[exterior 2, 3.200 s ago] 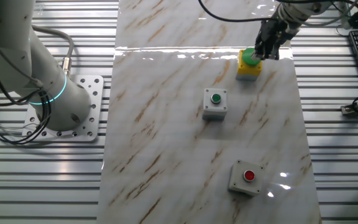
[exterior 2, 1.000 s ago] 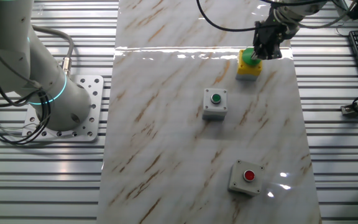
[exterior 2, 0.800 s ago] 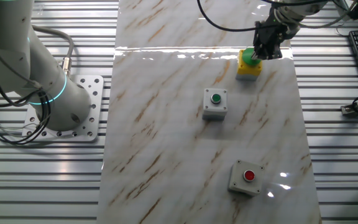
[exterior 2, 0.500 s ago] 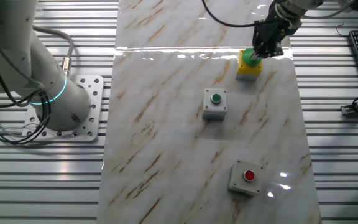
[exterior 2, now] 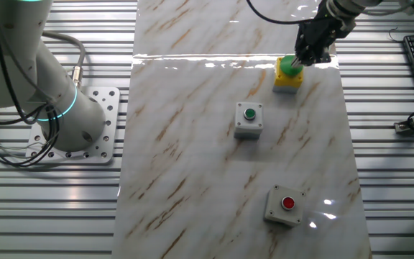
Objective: Press three buttons from left to right in sequence
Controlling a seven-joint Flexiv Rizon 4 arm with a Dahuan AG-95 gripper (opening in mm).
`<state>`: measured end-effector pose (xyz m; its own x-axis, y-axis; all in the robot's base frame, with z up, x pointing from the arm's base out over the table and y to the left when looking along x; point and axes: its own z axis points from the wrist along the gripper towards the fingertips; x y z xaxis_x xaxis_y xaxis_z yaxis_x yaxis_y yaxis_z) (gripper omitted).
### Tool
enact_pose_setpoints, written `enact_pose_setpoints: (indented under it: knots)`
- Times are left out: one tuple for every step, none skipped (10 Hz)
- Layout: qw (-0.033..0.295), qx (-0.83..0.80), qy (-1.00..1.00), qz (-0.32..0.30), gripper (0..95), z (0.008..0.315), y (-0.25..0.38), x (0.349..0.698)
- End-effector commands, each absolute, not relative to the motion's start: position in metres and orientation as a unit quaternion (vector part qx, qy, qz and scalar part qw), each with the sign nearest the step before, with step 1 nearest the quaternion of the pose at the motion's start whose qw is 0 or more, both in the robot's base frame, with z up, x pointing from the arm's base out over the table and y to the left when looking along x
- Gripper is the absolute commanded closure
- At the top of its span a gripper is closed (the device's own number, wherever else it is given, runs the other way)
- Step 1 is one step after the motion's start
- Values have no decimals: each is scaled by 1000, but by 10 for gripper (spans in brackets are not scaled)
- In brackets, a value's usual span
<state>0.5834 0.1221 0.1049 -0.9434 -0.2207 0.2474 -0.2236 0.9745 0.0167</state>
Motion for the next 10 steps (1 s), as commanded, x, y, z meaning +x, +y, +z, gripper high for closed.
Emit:
enact_pose_setpoints:
  knots:
    - [123,99,-987,17,950,105,122,582]
    - [125,100,-986,36,950,105,122,582]
    - [131,113,-980,97,950,104,122,582]
    - [128,78,-985,86,950,103,122,582]
    - [126,65,-987,73,950,102,121,582]
    - [123,51,-989,59,950,101,121,581]
    - [118,30,-992,33,950,100,121,581]
    - [108,19,-994,21,950,100,121,581]
    - [98,-1,-995,4,950,100,121,581]
    - [95,-19,-995,-14,950,100,121,581]
